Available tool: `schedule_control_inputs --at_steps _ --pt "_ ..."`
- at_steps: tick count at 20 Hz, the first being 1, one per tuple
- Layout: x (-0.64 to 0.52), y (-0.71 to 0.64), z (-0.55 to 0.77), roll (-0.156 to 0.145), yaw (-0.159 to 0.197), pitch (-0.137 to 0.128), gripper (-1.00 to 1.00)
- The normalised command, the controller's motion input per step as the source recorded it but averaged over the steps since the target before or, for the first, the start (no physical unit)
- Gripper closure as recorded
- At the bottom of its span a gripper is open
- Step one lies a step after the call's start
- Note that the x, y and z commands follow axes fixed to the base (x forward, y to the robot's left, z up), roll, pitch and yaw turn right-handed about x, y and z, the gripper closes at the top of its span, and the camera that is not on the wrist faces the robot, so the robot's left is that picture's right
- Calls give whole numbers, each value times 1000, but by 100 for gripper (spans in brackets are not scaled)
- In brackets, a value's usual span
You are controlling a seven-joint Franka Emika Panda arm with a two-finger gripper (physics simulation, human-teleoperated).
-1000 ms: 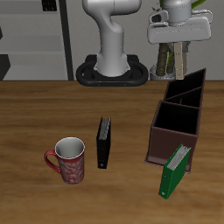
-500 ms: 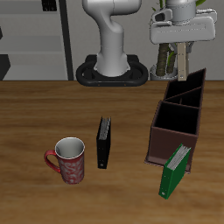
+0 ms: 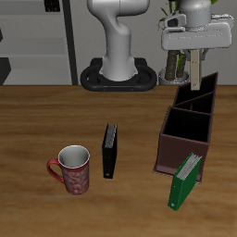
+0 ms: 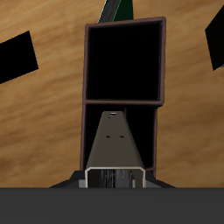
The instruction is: Place the yellow book into the left desk caddy's back compartment
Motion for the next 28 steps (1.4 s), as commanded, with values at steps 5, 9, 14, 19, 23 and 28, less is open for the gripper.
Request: schedule_control_inputs --at_steps 5,9,14,19,23,28 --pt "87 44 -175 -4 -10 40 100" --pt "79 88 -195 10 17 31 100" --pt "1 104 -142 21 1 26 100" --pt "-15 112 -55 31 37 -2 100" --pt "145 -44 -48 -11 0 8 100" --pt "137 56 -253 2 25 39 100"
